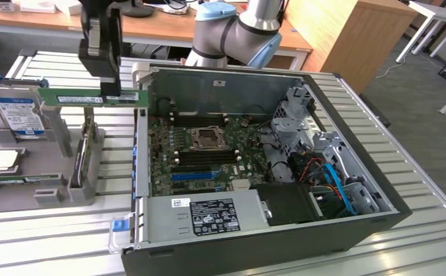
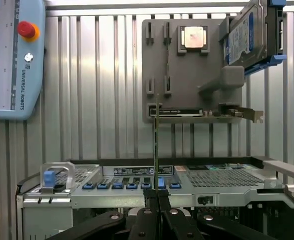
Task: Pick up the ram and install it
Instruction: 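Pick up the ram and move it above insertion slot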
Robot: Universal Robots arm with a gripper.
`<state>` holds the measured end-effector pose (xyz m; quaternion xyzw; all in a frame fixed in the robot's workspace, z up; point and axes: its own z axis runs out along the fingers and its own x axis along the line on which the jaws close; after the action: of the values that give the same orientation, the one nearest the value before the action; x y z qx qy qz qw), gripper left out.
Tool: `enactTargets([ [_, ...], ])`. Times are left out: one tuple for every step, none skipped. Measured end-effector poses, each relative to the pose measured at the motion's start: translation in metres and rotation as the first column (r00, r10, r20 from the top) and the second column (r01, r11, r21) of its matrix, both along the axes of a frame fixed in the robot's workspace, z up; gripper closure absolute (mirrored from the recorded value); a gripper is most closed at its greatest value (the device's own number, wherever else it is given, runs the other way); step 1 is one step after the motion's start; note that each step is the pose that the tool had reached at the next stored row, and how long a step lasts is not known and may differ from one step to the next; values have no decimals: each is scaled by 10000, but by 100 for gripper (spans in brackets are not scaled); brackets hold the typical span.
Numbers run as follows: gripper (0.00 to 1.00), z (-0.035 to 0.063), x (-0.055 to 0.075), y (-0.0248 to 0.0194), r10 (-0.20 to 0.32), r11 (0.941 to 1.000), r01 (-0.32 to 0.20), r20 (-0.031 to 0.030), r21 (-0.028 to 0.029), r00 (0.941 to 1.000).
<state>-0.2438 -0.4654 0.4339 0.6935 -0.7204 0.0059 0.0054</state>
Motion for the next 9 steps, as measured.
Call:
enactTargets([
  [88, 0, 25, 1, 1, 10000, -1, 0, 0, 10000],
  [88, 0, 48, 1, 1, 10000, -1, 0, 0, 10000],
  [88, 0, 71, 1, 0, 10000, 0, 0, 0, 10000],
  [88, -1, 94, 2, -1, 10000, 1, 1, 1, 10000],
  [88, 0, 117, 2, -1, 10000, 1, 0, 0, 10000],
  [88, 0, 141, 2, 0, 10000, 0, 1, 0, 10000],
  [88, -1, 167, 3, 0, 10000, 0, 1, 1, 10000],
  [88, 0, 191, 3, 0, 10000, 0, 1, 1, 10000],
  [88, 0, 214, 3, 0, 10000, 0, 0, 0, 10000],
])
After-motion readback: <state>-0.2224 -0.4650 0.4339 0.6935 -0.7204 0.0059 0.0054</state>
